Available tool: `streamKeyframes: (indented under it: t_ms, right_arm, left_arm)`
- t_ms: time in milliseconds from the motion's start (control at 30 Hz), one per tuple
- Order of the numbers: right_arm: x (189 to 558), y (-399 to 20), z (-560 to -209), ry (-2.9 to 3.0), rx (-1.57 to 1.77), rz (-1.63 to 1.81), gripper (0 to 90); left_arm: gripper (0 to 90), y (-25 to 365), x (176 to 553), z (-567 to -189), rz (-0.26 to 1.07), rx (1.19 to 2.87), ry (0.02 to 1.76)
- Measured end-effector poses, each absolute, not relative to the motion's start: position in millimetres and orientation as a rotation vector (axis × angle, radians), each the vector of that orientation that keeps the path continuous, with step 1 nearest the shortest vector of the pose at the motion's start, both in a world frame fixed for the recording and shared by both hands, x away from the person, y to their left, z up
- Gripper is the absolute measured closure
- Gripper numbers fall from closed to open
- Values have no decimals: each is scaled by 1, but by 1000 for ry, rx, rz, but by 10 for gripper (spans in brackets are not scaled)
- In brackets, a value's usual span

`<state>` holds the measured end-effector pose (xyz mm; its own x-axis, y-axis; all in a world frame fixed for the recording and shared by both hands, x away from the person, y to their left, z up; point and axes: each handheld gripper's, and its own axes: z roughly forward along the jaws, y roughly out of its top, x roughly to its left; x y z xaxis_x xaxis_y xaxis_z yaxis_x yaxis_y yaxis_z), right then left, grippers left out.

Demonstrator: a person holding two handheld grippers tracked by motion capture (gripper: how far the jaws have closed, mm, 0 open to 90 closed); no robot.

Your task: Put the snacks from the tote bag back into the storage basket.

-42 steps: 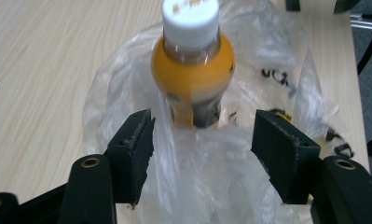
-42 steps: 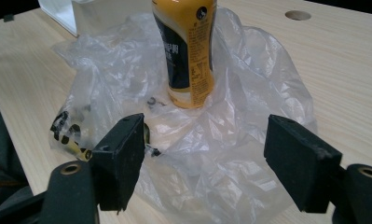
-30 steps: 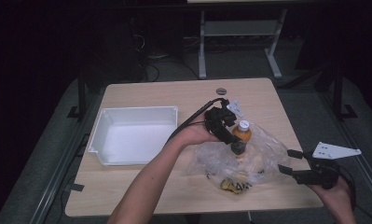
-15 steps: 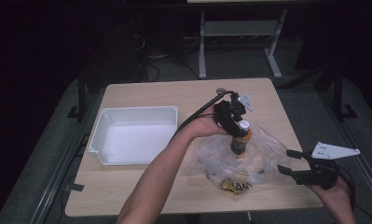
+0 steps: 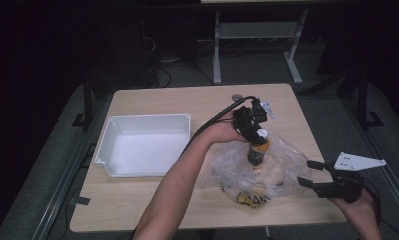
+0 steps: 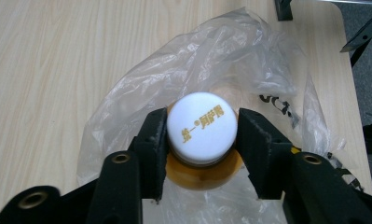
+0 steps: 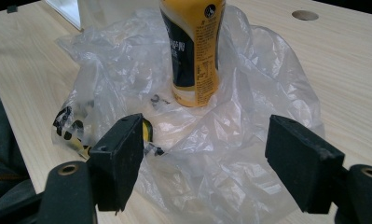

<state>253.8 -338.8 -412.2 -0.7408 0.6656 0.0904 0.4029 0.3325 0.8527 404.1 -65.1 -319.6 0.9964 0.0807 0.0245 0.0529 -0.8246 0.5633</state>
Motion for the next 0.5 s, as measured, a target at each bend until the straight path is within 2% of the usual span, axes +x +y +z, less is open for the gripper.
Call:
streamKeyframes:
  t_ms: [500]
  right_arm:
    - [255,-336,-413,2339,956,1349,272]
  left_arm:
    - [589,-66,405,-316,40,2563,91]
